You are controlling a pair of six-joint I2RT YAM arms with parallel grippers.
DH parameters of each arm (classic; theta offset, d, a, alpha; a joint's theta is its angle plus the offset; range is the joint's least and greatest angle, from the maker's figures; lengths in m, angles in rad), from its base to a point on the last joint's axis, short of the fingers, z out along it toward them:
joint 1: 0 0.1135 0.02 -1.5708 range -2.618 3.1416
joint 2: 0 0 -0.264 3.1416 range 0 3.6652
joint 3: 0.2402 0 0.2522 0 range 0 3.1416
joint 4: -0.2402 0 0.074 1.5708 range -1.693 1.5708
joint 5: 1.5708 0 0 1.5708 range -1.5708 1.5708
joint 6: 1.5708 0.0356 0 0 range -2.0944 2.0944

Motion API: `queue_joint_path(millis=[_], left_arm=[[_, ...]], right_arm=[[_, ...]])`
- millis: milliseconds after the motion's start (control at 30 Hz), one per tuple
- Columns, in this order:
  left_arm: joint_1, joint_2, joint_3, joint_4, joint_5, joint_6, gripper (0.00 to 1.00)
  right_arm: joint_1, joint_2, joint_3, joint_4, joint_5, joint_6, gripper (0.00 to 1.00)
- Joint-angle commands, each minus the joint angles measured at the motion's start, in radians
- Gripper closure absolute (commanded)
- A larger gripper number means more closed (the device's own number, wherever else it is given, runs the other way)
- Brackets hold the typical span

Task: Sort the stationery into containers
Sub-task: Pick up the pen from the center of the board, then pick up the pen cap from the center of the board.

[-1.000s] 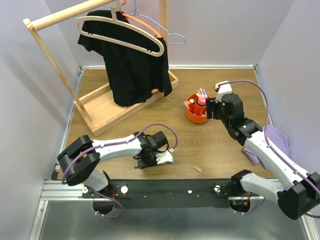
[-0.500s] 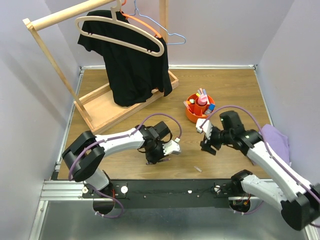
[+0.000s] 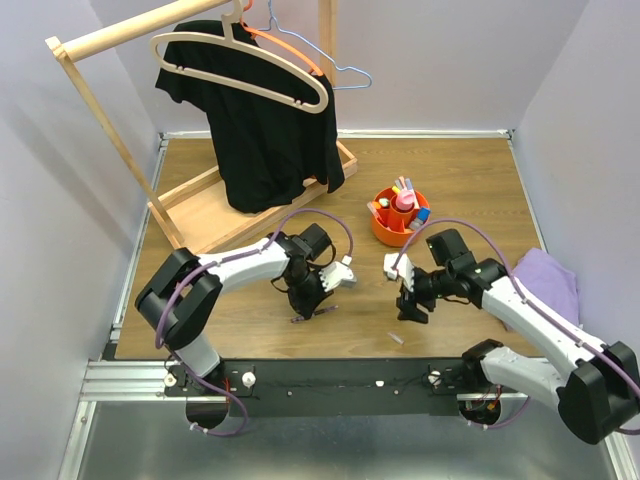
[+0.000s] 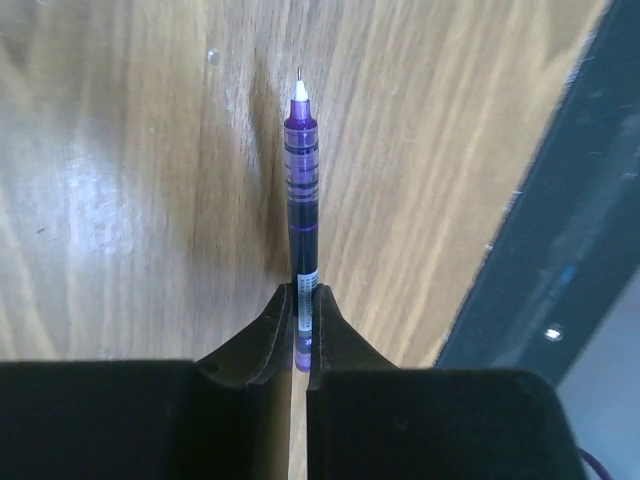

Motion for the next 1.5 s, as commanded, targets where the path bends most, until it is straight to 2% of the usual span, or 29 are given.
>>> queue_joint_path(millis=[0, 133, 267, 467, 567, 633, 767, 967, 1000, 1067, 1367, 1467], left_arm=[[0.037, -0.046, 0.111, -0.167, 0.157, 0.071, 1.0], [0.055, -0.105, 0.235, -0.281, 0.18, 0.093, 1.0], [0.116, -0.106, 0.42, -0.323, 0.212, 0.041, 1.0], [0.245, -0.077, 0.554, -0.243, 0.304, -0.135, 1.0], [0.313, -0.074, 0.574, -0.183, 0.423, -0.231, 1.0], [0.343, -0.066, 0.576, -0.144, 0.507, -0.289, 1.0], [0.392, -0.051, 0.574, 0.016, 0.647, -0.5, 1.0], [0.403, -0.049, 0.539, 0.235, 0.775, -0.709, 1.0], [0.408, -0.056, 0.524, 0.274, 0.79, -0.788, 1.0], [0.411, -0.062, 0.487, 0.365, 0.806, -0.846, 1.0], [0.414, -0.082, 0.436, 0.502, 0.827, -0.978, 1.0], [0.416, -0.082, 0.427, 0.556, 0.827, -1.025, 1.0]], right_arm=[[0.005, -0.01, 0.116, 0.263, -0.103, 0.402, 0.25], [0.003, 0.054, 0.231, 0.316, -0.029, 0.677, 0.25], [-0.002, 0.106, 0.32, 0.4, -0.069, 0.852, 0.23], [-0.014, 0.179, 0.447, 0.523, -0.106, 1.067, 0.25], [-0.037, 0.182, 0.455, 0.615, -0.12, 1.15, 0.24], [-0.043, 0.194, 0.477, 0.63, -0.101, 1.162, 0.23], [-0.049, 0.225, 0.497, 0.692, -0.124, 1.225, 0.2], [-0.051, 0.281, 0.514, 0.802, -0.152, 1.318, 0.21], [-0.051, 0.284, 0.517, 0.826, -0.166, 1.328, 0.21], [-0.049, 0.292, 0.527, 0.843, -0.172, 1.349, 0.22], [-0.051, 0.324, 0.558, 0.862, -0.178, 1.36, 0.31], [-0.051, 0.329, 0.56, 0.848, -0.175, 1.36, 0.31]])
